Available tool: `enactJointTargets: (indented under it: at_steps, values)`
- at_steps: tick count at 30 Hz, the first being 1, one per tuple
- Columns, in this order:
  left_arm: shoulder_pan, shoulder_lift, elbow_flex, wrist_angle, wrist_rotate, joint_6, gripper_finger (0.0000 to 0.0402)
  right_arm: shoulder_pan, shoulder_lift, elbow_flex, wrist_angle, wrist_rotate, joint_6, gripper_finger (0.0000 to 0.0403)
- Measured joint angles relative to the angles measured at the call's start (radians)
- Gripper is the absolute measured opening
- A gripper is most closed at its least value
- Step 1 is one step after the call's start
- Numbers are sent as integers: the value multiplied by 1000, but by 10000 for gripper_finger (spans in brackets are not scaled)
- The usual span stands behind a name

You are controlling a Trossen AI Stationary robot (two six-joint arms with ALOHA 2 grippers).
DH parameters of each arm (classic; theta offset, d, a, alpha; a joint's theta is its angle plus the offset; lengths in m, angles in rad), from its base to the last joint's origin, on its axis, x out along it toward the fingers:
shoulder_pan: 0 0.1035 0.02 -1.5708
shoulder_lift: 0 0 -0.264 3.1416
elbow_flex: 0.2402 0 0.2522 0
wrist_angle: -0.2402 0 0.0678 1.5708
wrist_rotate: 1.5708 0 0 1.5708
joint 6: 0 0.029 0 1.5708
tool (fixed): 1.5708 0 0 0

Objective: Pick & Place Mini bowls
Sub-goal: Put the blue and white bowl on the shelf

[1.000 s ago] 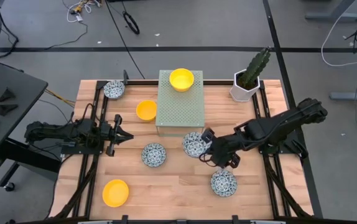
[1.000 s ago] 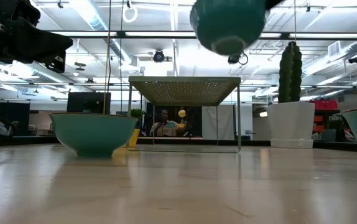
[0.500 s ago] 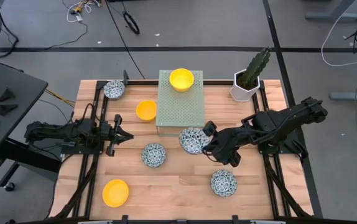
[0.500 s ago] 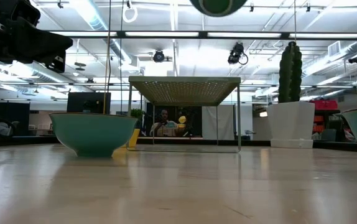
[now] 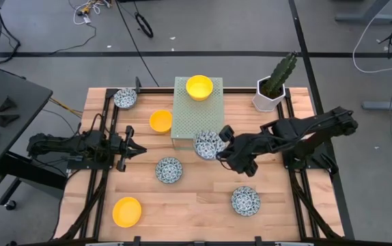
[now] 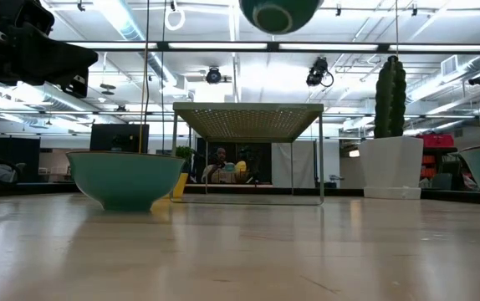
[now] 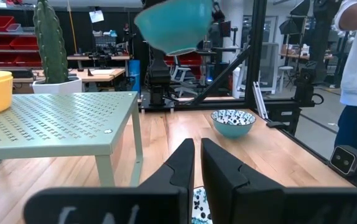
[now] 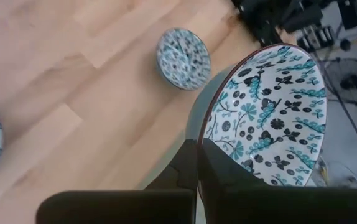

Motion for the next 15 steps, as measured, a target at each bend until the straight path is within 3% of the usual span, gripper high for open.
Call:
enactJointTargets:
  at_steps: [15]
  values:
    - [0, 0, 0, 0, 0, 0, 34, -192, 90, 0, 20, 50, -56, 0]
